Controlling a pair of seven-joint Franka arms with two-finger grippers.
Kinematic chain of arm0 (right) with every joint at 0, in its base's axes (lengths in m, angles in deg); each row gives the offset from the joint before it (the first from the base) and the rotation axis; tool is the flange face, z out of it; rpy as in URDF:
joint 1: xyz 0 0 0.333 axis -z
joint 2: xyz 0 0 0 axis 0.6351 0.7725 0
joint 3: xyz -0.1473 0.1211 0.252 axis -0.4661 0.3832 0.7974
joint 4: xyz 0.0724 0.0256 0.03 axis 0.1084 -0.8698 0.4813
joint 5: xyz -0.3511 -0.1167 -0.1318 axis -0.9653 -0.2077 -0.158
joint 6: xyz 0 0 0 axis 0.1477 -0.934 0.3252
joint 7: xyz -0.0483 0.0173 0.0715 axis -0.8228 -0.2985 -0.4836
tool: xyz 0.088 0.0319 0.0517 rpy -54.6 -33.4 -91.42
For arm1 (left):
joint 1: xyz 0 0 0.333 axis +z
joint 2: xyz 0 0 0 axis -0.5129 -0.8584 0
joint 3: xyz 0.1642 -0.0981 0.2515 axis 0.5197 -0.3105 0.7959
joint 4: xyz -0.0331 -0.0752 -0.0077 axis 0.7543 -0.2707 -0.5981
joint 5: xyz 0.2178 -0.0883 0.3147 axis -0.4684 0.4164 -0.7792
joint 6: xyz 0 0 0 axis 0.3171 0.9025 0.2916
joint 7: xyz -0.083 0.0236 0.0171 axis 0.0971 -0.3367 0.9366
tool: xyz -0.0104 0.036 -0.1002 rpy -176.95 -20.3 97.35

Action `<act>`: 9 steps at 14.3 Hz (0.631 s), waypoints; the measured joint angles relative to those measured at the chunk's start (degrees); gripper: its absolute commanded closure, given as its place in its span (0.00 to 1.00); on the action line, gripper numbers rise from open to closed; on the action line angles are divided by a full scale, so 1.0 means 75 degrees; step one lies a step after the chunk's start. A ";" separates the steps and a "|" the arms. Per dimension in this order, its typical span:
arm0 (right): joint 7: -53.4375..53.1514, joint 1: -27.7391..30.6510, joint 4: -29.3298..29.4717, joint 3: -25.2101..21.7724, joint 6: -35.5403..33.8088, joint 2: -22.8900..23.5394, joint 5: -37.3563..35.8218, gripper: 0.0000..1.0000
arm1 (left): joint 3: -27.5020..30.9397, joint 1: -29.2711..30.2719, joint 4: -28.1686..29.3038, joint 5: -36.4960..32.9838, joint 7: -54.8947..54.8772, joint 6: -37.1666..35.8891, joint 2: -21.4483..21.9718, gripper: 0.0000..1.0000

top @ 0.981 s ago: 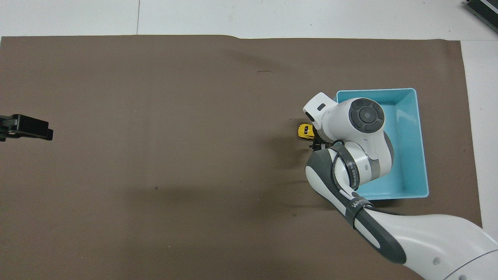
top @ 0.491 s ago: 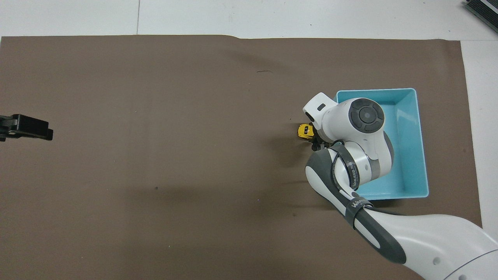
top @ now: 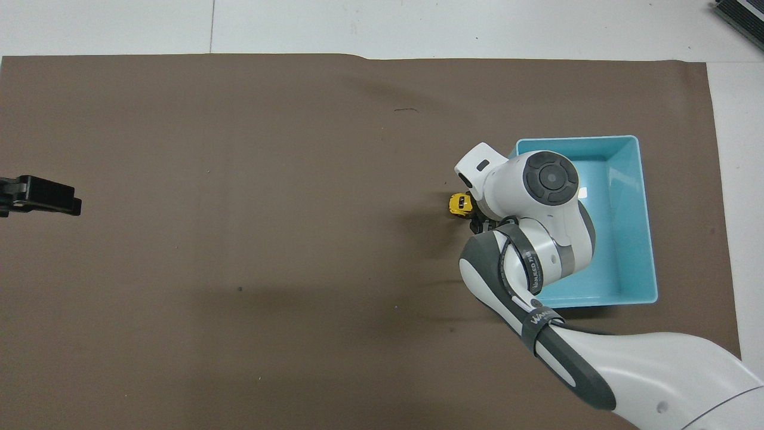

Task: Wind up and store yellow beetle car
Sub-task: 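Lower the right gripper and grasp the yellow car beside the bin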

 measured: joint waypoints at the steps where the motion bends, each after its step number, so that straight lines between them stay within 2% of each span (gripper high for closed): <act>1: -0.0019 -0.0021 0.0135 0.0002 -0.0200 -0.0001 0.0000 0.92 | 0.0000 0.0000 0.0000 0.0000 0.0000 0.0000 0.0000 0.00; 9: -0.0321 -0.0053 0.0807 0.0003 -0.0999 -0.0012 0.0000 0.92 | 0.0000 0.0000 0.0000 0.0000 0.0000 0.0000 0.0000 0.00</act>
